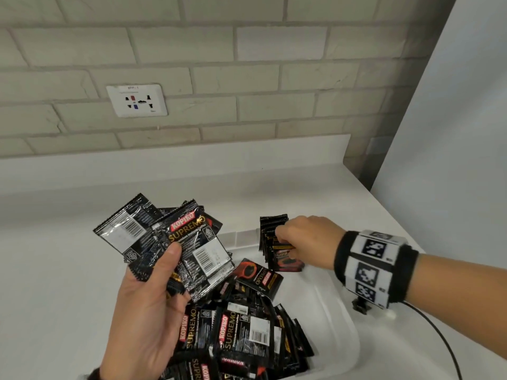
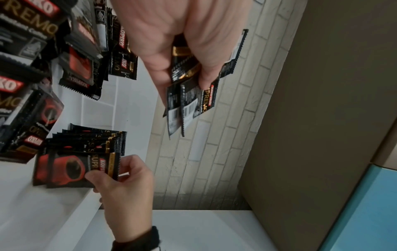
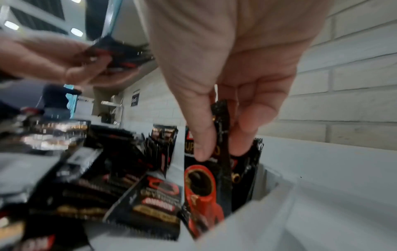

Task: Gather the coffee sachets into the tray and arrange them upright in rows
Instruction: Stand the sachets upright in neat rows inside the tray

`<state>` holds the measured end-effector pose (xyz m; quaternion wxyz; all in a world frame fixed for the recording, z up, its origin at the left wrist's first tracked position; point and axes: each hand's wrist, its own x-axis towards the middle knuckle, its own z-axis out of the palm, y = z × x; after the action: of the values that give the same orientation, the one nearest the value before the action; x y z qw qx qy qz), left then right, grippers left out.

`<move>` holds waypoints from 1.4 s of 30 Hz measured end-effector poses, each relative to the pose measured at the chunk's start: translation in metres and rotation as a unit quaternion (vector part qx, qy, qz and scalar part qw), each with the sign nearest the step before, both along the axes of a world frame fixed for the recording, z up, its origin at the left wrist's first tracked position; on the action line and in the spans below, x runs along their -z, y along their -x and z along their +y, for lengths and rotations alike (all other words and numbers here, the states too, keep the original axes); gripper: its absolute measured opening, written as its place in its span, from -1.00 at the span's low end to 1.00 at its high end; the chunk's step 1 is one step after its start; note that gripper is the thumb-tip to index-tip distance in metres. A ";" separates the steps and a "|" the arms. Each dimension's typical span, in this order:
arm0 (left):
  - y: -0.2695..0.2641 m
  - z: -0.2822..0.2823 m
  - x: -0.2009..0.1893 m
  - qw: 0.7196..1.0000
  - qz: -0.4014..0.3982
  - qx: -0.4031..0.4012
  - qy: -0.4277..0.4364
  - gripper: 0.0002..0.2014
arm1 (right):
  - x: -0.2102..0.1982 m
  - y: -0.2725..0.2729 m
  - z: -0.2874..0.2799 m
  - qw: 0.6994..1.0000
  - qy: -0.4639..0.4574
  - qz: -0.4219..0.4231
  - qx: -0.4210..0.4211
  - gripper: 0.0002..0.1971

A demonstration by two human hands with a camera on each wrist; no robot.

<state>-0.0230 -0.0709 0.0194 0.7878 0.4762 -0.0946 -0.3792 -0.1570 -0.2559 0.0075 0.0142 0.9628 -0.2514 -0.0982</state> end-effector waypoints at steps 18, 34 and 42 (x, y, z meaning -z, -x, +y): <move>-0.005 -0.010 0.008 1.000 0.000 0.030 0.002 -0.55 | 0.000 0.005 -0.021 0.992 -0.022 -0.091 0.087 -0.60; 0.035 -0.046 0.015 0.994 -0.027 0.096 0.033 -0.58 | -0.010 0.016 0.055 0.755 -0.504 -0.380 0.178 -0.79; 0.036 -0.042 0.021 0.996 -0.025 0.080 0.038 -0.55 | -0.001 0.023 0.055 0.634 -0.614 -0.418 0.215 -0.88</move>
<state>-0.0595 -0.1128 -0.0012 0.7696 0.4466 -0.1666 -0.4248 -0.1804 -0.2013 0.0089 -0.7082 0.6061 -0.3125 0.1829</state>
